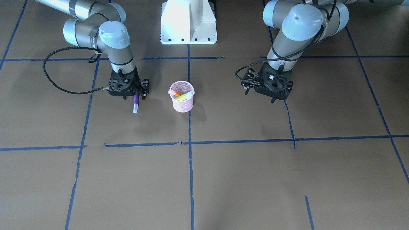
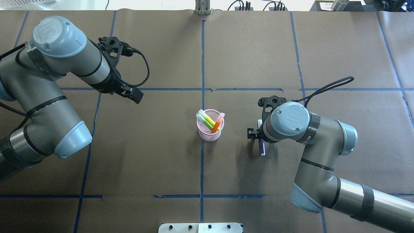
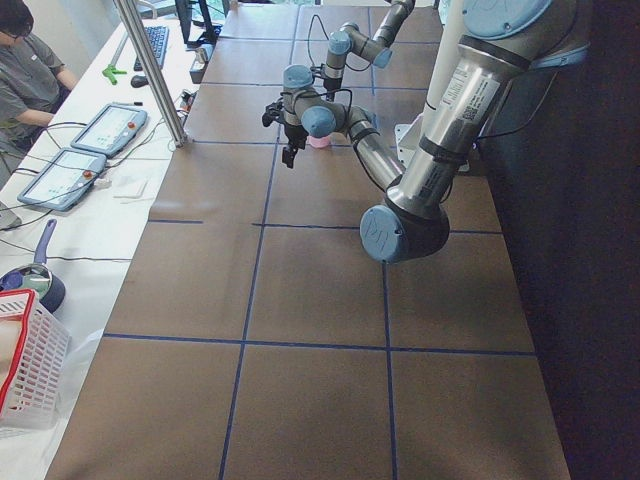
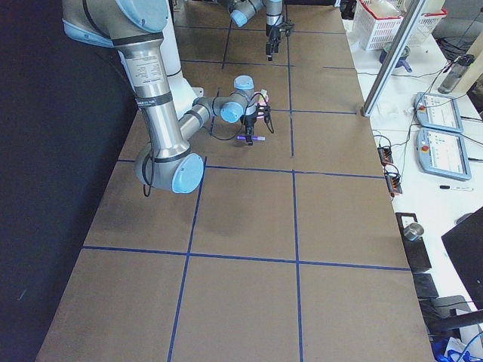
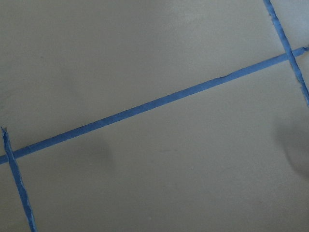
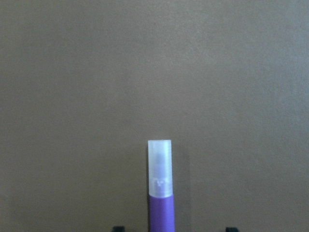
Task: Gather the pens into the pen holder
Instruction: 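Grasp the purple highlighter with the right gripper and lift it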
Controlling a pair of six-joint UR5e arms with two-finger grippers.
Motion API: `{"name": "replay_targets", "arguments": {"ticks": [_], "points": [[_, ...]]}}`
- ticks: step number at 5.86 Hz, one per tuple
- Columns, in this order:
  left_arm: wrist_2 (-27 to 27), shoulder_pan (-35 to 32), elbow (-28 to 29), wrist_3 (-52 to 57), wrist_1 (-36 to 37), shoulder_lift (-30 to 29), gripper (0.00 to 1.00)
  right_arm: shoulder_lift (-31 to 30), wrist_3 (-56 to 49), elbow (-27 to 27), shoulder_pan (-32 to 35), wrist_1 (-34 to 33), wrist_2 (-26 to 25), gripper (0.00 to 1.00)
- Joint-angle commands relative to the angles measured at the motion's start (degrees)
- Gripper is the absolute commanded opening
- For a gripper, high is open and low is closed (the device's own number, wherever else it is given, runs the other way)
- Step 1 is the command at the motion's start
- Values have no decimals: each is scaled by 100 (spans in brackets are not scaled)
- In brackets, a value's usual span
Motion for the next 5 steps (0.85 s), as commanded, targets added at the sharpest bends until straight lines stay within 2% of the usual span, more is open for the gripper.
{"name": "replay_targets", "arguments": {"ticks": [1, 3, 5], "points": [[11, 4, -16, -30, 6, 2, 100, 64, 5, -1, -8, -15, 22, 55], [20, 13, -16, -91, 6, 11, 100, 56, 5, 113, 10, -33, 22, 35], [29, 22, -7, -118, 6, 11, 100, 4, -3, 123, 36, -33, 5, 4]]}}
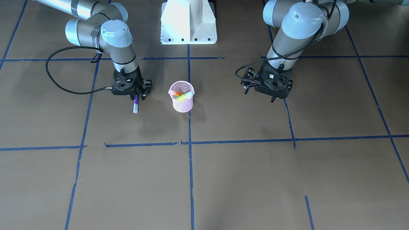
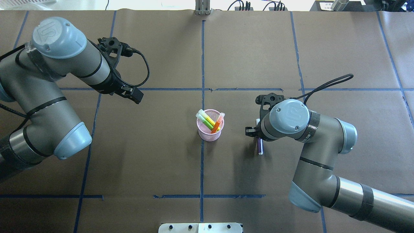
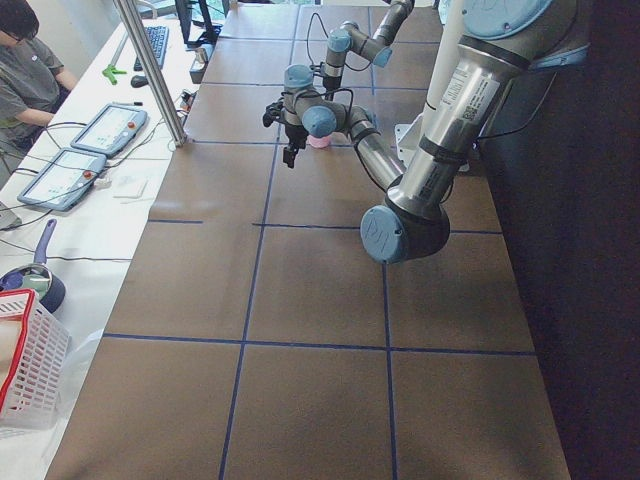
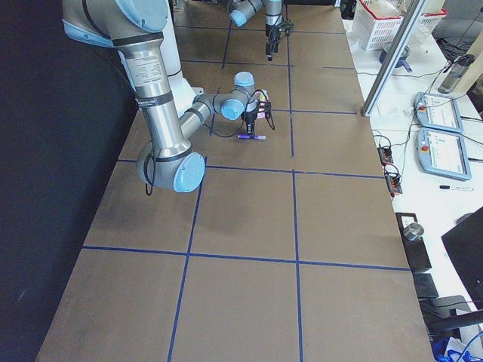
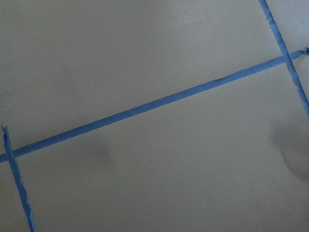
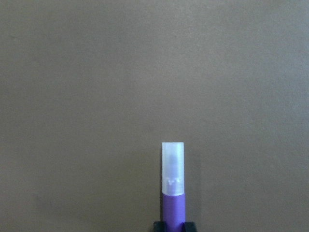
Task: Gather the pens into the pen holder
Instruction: 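Grasp the purple highlighter with the right gripper and lift it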
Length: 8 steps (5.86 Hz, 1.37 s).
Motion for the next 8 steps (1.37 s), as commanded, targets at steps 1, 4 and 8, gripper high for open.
{"name": "replay_targets", "arguments": {"ticks": [1, 4, 8], "points": [[2, 3, 3, -21, 0, -3, 100, -51, -6, -23, -5, -1, -8, 10], [2, 21, 3, -108, 0, 6, 100, -33, -6, 336, 135, -19, 18, 0], [2, 56, 125, -109, 0, 41, 100, 10, 108, 1609, 373, -81, -1390, 0]]}}
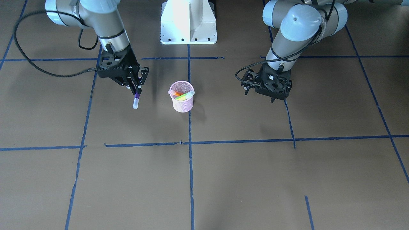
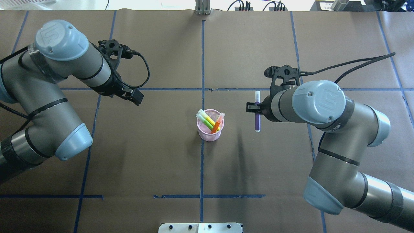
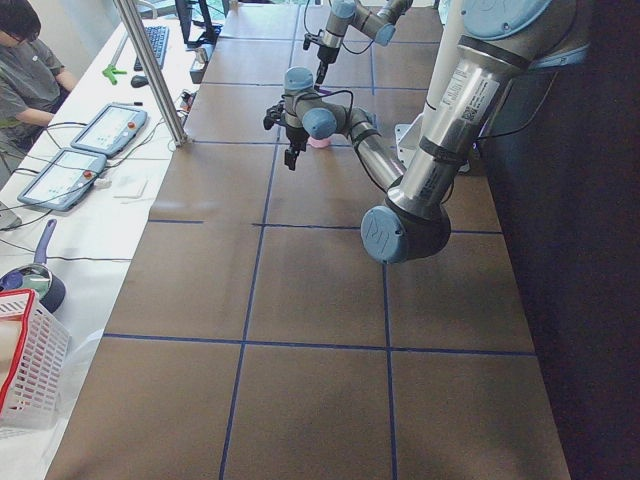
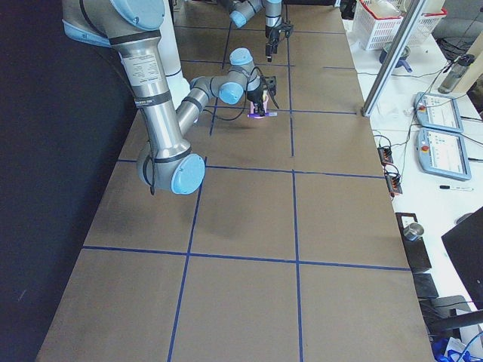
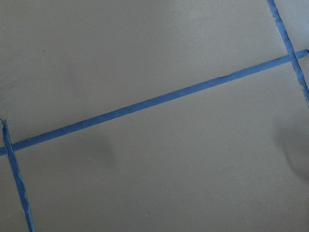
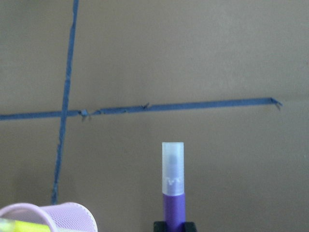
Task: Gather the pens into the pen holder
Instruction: 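Carry the purple highlighter over the cup and lower it in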
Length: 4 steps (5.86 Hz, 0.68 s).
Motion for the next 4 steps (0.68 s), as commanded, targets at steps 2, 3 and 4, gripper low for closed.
{"name": "replay_targets", "arguments": {"ticks": [2, 3, 4], "points": [[9, 13, 60, 93, -35, 331, 100, 313, 330, 388, -550, -2, -2021, 0], [-17, 13, -27, 76, 0, 306, 100, 489, 340, 310, -972, -10, -2821, 0], [-26, -4, -63, 59, 9, 288, 100, 708, 557, 126, -1315, -19, -3543, 0]]}}
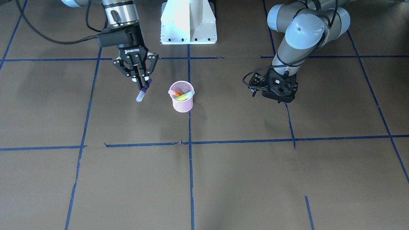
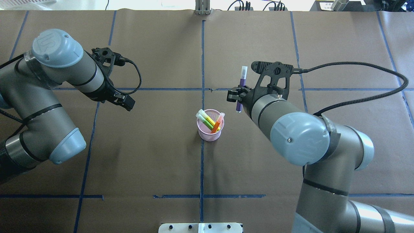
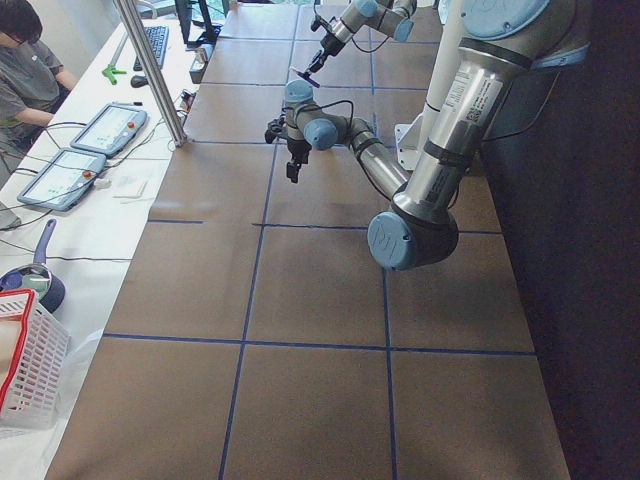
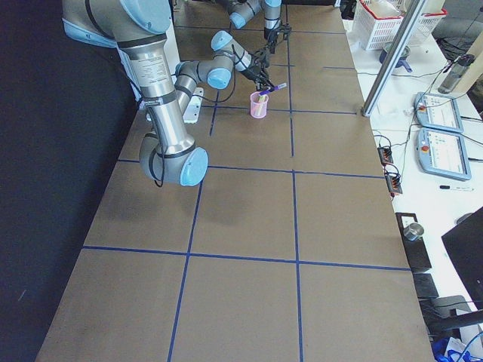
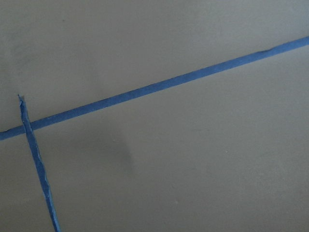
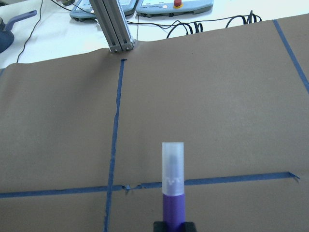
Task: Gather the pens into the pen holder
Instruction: 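Carry the purple highlighter over the cup and lower it in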
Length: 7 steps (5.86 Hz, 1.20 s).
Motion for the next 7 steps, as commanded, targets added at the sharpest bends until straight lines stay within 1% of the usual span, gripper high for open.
{"name": "replay_targets", "arguments": {"ticks": [1, 2, 5, 7], "points": [[-29, -46, -59, -13, 4, -7, 100, 467, 216, -444, -558, -8, -1359, 0], [-46, -64, -103, -31, 13, -7, 100, 478, 251, -743, -830, -8, -1975, 0], [-46, -82, -130, -48, 13, -7, 100, 504, 374, -1175, -1043, 27, -2016, 0], [-46, -82, -139, -49, 13, 2, 100, 540, 445, -1264, -1061, 62, -2016, 2]]}}
